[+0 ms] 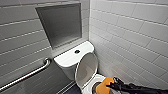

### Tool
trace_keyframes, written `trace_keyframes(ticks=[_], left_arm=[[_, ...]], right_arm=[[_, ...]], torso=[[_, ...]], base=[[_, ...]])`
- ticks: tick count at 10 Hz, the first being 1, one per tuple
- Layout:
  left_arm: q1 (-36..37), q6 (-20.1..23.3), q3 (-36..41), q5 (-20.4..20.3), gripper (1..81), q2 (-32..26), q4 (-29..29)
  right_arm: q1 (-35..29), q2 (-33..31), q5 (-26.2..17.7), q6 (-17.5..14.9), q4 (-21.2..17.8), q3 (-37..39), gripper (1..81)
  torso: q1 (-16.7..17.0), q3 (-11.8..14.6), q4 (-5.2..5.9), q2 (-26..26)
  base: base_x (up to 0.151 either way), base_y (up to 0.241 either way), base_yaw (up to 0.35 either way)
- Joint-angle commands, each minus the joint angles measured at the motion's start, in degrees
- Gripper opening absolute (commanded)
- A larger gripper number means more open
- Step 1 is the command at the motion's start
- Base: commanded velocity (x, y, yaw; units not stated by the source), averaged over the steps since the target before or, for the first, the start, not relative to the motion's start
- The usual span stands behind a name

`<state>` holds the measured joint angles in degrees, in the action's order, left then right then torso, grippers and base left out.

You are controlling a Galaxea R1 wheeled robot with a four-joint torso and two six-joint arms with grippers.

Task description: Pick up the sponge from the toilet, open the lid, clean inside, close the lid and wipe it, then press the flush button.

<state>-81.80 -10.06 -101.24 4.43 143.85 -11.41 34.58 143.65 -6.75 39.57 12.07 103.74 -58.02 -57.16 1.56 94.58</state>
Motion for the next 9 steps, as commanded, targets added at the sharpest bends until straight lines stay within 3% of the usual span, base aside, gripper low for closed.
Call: trace_keyframes(ticks=[1,3,5,9], left_arm=[[0.2,0.5,0.0,3.7,81.1,0.6,-1.7],[-0.4,0.5,-0.8,3.7,81.1,1.4,-2.1],[-1.1,0.5,-1.4,3.6,81.1,1.6,-2.5],[-1.5,0.5,-2.9,3.6,81.1,3.3,-2.9]], right_arm=[[-8.5,-0.3,-1.4,0.5,-1.3,-0.6,1.0],[-9.5,1.9,-1.4,0.5,-1.3,1.5,1.0],[-10.2,6.2,-1.4,1.1,-1.2,6.6,1.0],[-12.4,22.7,-2.7,2.0,-1.5,30.3,1.0]], torso=[[0.0,-5.3,0.00,0.0],[0.0,-3.2,0.00,0.0],[0.0,-4.6,0.00,0.0],[0.0,-4.8,0.00,-0.1]], base=[[0.000,0.000,0.000],[0.000,0.000,0.000],[0.000,0.000,0.000],[0.000,0.000,0.000]])
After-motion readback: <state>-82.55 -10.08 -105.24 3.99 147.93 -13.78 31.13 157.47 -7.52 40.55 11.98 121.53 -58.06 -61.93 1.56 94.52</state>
